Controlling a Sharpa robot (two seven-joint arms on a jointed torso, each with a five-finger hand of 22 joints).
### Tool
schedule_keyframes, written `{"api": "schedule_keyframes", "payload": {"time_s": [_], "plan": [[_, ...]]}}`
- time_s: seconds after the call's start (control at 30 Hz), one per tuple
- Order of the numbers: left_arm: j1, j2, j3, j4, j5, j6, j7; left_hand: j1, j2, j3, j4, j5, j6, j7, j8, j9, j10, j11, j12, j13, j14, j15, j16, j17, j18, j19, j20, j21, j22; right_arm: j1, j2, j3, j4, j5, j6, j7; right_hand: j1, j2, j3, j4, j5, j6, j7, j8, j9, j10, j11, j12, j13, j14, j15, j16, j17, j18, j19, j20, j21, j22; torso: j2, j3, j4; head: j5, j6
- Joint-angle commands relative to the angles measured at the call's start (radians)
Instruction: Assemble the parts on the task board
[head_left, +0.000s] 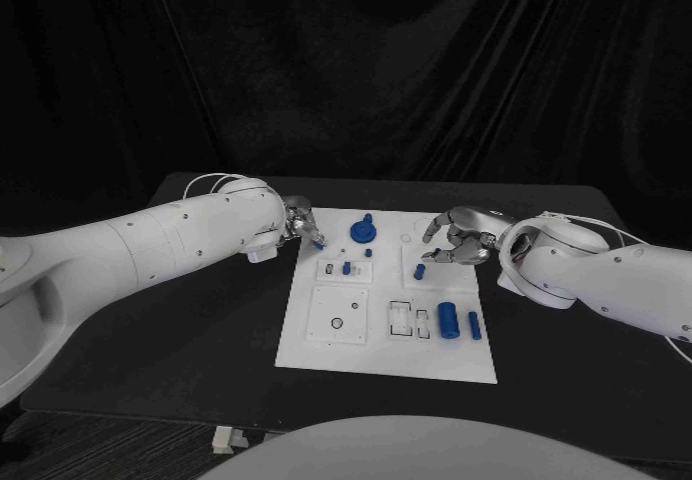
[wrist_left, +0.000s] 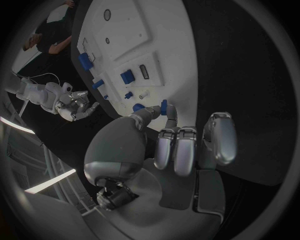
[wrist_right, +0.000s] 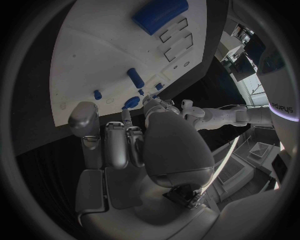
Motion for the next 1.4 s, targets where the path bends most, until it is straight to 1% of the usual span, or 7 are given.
{"api": "schedule_keyframes", "payload": {"time_s": [0.03, 0.27, 0.53, 0.83, 0.97, 1.07, 1.4], "plan": [[0.018, -0.031, 0.002, 0.063, 0.002, -0.04, -0.045, -0.013, -0.016, 0.067, -0.052, -0.005, 0.03, -0.011, 0.004, 0.015, 0.107, -0.012, 0.004, 0.263, 0.105, -0.011, 0.0, 0.264, 0.008, 0.015, -0.002, 0.012, 0.182, -0.002, -0.005, 0.0, 0.005, -0.002, -0.02, -0.001, -0.003, 0.005, -0.005, -0.003, 0.004, 0.009, 0.0, 0.007, -0.002, 0.041, 0.006, -0.002, 0.206, 0.047, 0.009, 0.0, 0.138, -0.002, -0.003, 0.001, -0.004, 0.121, -0.001, -0.0005, 0.0006, -0.004, 0.0], [0.055, -0.111, 0.002, 0.196, 0.002, -0.035, -0.109, -0.033, -0.025, 0.088, -0.056, -0.017, 0.05, -0.016, -0.006, 0.0, 0.107, -0.017, 0.004, 0.263, 0.105, -0.016, 0.0, 0.264, 0.007, 0.022, -0.008, 0.014, 0.183, -0.002, -0.014, 0.0, 0.012, -0.002, -0.04, 0.005, -0.003, 0.005, -0.005, -0.003, 0.004, 0.009, 0.0, 0.007, -0.002, 0.041, 0.006, -0.002, 0.206, 0.047, 0.009, 0.0, 0.138, -0.002, -0.003, 0.001, -0.004, 0.121, -0.003, 0.0014, -0.0005, 0.0, 0.0], [0.068, -0.139, 0.001, 0.263, 0.002, -0.041, -0.148, -0.038, -0.028, 0.106, -0.067, -0.012, 0.065, -0.018, -0.011, -0.008, 0.107, -0.02, 0.004, 0.263, 0.105, -0.019, 0.0, 0.264, 0.006, 0.025, -0.012, 0.015, 0.183, -0.002, -0.018, 0.0, 0.015, -0.002, -0.066, 0.019, -0.001, 0.002, -0.006, -0.006, 0.006, 0.012, 0.0, 0.01, -0.002, 0.039, 0.007, -0.004, 0.204, 0.046, 0.009, -0.003, 0.135, -0.001, -0.005, 0.002, -0.007, 0.12, 0.0, 0.0001, -0.0015, 0.01, 0.0], [0.067, -0.135, 0.001, 0.286, 0.002, -0.019, -0.154, -0.047, -0.028, 0.112, -0.068, -0.019, 0.071, -0.018, -0.017, -0.016, 0.107, -0.021, 0.004, 0.263, 0.105, -0.02, 0.0, 0.264, 0.006, 0.026, -0.013, 0.015, 0.184, -0.003, -0.041, 0.0, 0.034, -0.002, -0.186, 0.079, -0.002, -0.008, -0.013, -0.007, 0.013, 0.026, 0.0, 0.02, -0.002, 0.044, 0.006, -0.001, 0.208, 0.048, 0.009, 0.002, 0.14, -0.003, -0.001, 0.002, 0.002, 0.123, 0.0, -0.0001, 0.0014, 0.014, 0.0], [0.063, -0.126, 0.001, 0.28, 0.002, -0.015, -0.148, -0.051, -0.027, 0.114, -0.067, -0.024, 0.073, -0.019, -0.02, -0.02, 0.107, -0.021, 0.004, 0.263, 0.105, -0.02, 0.0, 0.264, 0.006, 0.026, -0.013, 0.013, 0.183, -0.002, -0.063, 0.0, 0.053, -0.002, -0.247, 0.109, -0.011, -0.005, -0.016, 0.002, 0.017, 0.055, -0.002, 0.035, -0.001, 0.056, 0.006, 0.007, 0.218, 0.055, 0.008, 0.014, 0.15, -0.007, 0.01, 0.001, 0.026, 0.129, -0.002, -0.0004, 0.008, 0.015, 0.0], [0.059, -0.118, 0.001, 0.273, 0.002, -0.013, -0.142, -0.052, -0.025, 0.115, -0.067, -0.025, 0.074, -0.019, -0.021, -0.021, 0.107, -0.021, 0.004, 0.263, 0.105, -0.02, 0.0, 0.264, 0.007, 0.023, -0.013, 0.01, 0.182, 0.0, -0.084, 0.001, 0.071, -0.001, -0.285, 0.127, -0.017, -0.001, -0.016, 0.01, 0.024, 0.079, -0.004, 0.046, -0.002, 0.066, 0.005, 0.013, 0.227, 0.061, 0.007, 0.026, 0.16, -0.011, 0.022, 0.0, 0.052, 0.135, -0.001, -0.0012, 0.0045, 0.019, 0.0], [0.042, -0.088, 0.001, 0.253, 0.002, -0.006, -0.125, -0.054, -0.021, 0.118, -0.066, -0.029, 0.073, -0.018, -0.024, -0.024, 0.107, -0.02, 0.004, 0.263, 0.105, -0.02, 0.0, 0.264, 0.008, 0.021, -0.014, 0.006, 0.181, 0.004, -0.111, 0.001, 0.093, 0.004, -0.31, 0.137, -0.018, 0.001, -0.015, 0.012, 0.041, 0.098, -0.007, 0.054, -0.003, 0.075, 0.003, 0.019, 0.236, 0.067, 0.005, 0.036, 0.169, -0.015, 0.033, -0.002, 0.076, 0.14, -0.001, -0.0019, 0.0053, 0.018, 0.0]]}}
